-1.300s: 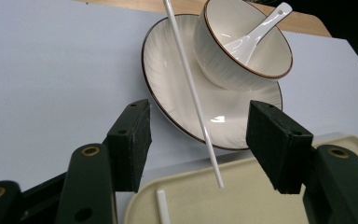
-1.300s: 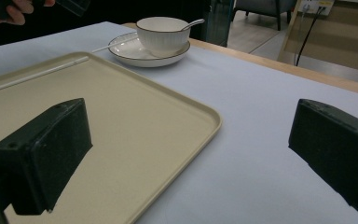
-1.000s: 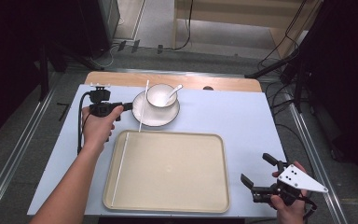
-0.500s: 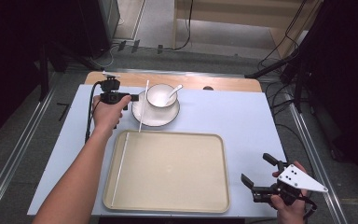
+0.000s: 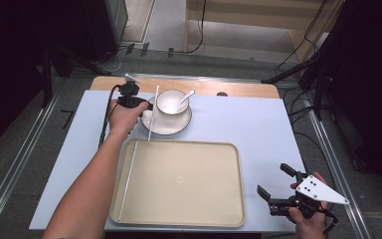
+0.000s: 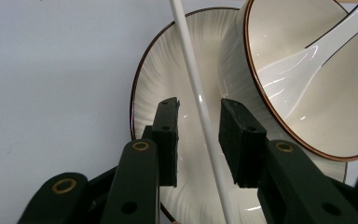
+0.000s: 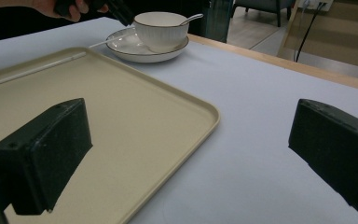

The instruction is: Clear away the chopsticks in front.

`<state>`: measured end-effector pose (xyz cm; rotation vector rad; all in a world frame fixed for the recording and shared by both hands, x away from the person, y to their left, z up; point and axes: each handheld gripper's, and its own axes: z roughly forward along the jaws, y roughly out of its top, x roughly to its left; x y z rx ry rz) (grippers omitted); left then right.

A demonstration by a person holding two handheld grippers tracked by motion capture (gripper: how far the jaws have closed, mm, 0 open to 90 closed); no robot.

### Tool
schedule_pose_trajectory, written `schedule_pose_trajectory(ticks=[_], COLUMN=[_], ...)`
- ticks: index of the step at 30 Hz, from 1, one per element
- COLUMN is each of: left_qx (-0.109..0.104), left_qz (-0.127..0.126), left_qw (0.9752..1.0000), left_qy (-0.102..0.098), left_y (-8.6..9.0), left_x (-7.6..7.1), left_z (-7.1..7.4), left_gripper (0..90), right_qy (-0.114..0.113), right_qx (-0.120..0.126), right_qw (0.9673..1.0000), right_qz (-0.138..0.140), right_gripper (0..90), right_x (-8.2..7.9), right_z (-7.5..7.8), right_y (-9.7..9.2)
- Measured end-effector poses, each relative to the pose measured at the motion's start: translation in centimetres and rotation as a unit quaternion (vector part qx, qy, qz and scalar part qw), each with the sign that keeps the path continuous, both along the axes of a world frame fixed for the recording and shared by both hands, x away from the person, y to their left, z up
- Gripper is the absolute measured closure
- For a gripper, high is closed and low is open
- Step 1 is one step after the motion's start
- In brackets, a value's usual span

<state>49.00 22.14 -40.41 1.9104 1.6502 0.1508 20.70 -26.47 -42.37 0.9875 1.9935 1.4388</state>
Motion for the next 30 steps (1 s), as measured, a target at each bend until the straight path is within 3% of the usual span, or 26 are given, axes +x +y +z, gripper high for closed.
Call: schedule_pose_trajectory(ticks=[7,11,30], left_qx=[-0.004,0.005,0.001], left_qz=[-0.008,-0.013,0.01], left_qw=[0.9998,0.9996,0.9991], left_qy=[0.016,0.026,0.042], left_y=[-0.4,-0.7,-1.2], left_x=[0.4,0.5,1.0], left_z=[-0.4,-0.9,-1.8], left_gripper=[69.9,70.7,77.8], right_qy=[0.002,0.003,0.003], right_qx=[0.001,0.001,0.001], right_qw=[1.0,1.0,1.0], right_qz=[-0.002,-0.001,-0.001], right_gripper=[0.0,0.0,0.0], right_x=[0.1,0.1,0.1], right_z=[0.0,0.0,0.0], right_y=[-0.1,-0.1,-0.1])
